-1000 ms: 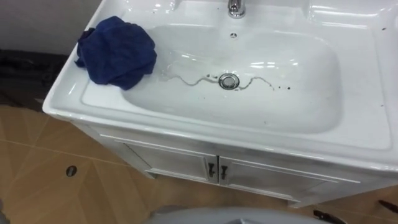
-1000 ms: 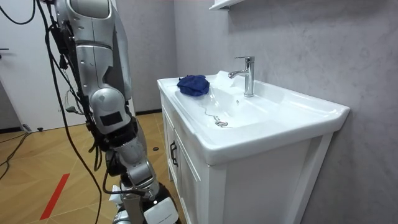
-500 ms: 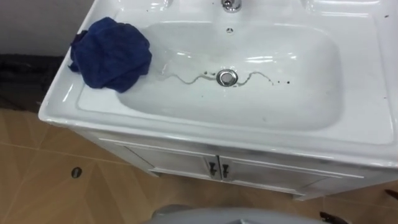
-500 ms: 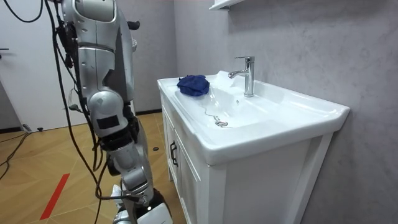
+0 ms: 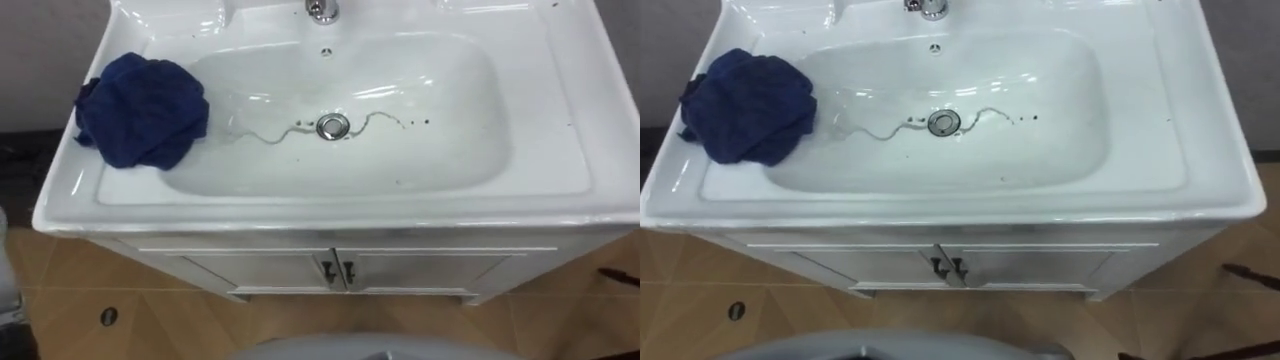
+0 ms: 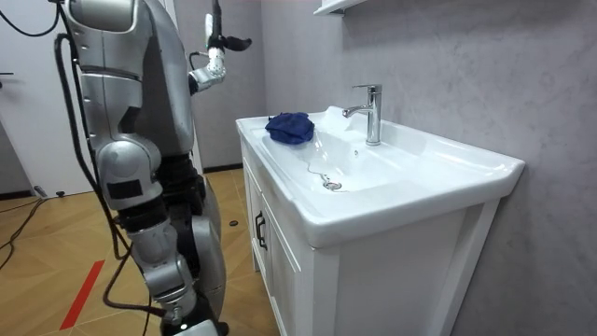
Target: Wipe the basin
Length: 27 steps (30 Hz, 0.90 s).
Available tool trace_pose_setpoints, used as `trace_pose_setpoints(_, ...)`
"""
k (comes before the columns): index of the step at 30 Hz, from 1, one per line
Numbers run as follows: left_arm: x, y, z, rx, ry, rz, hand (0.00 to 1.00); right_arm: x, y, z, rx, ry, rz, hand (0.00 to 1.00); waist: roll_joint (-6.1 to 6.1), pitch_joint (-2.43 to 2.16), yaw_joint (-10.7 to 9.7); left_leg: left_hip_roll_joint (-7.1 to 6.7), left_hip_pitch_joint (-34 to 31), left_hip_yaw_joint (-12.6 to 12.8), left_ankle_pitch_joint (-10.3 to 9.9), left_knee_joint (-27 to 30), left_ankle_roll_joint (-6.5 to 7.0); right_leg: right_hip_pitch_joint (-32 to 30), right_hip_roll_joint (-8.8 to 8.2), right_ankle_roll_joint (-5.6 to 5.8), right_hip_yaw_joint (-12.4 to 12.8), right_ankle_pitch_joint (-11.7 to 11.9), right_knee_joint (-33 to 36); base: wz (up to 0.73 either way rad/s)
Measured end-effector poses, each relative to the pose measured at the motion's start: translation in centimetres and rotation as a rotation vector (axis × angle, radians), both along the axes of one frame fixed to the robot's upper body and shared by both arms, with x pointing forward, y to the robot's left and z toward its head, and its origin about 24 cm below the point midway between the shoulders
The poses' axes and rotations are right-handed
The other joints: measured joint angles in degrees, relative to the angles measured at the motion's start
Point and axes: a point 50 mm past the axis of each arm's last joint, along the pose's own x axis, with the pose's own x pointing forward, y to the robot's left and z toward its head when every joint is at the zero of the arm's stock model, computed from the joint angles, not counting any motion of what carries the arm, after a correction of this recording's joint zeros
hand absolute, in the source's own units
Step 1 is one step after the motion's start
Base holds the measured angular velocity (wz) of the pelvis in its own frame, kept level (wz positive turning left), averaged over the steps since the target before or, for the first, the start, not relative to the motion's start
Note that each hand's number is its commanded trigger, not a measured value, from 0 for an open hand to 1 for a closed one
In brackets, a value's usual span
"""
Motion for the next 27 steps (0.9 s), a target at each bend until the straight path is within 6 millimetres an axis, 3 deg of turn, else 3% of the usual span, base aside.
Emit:
trace_pose_setpoints(5, 1.3, -2.0, -2.7, -0.053, 0.142, -0.115, 0.0, -0.5, 0.3, -0.1, 0.024, 0.03, 0.028, 0.0, -1.14, 0.4, -1.29, 0.15, 0.79, 0.85, 0.02, -0.03, 0.02, 0.06, 0.08, 0.0, 1.37, 0.01, 0.53, -0.13)
trace_pose_setpoints(11, 2.2, -3.2, -6.2, -0.143, 0.311, -0.192, 0.0, -0.5, 1.3, -0.4, 0.06, 0.041, 0.038, 0.0, -2.37, -0.24, -1.85, 0.57, 0.86, 2.13, 0.0, -0.28, 0.0, -0.75, 0.47, -0.2, 2.91, 0.16, 0.69, -0.13)
trace_pose_setpoints(19, 2.8, -4.8, -8.4, -0.18, 0.412, -0.261, 0.0, -0.4, 1.5, -0.5, 0.081, 0.058, 0.053, 0.0, -1.42, -0.3, -2.91, 0.74, 0.92, 2.22, 0.0, -0.93, 0.0, -0.75, 0.66, -0.25, 2.84, 0.28, 0.73, -0.01)
trace_pose_setpoints(27, 3.2, -6.0, -9.6, -0.197, 0.487, -0.311, 0.0, -0.5, 1.8, -0.6, 0.086, 0.094, 0.083, 0.0, -1.65, -0.12, -2.98, 0.76, 0.85, 2.23, 0.0, -0.95, 0.0, -0.87, 0.67, -0.26, 2.76, 0.27, 0.76, 0.0)
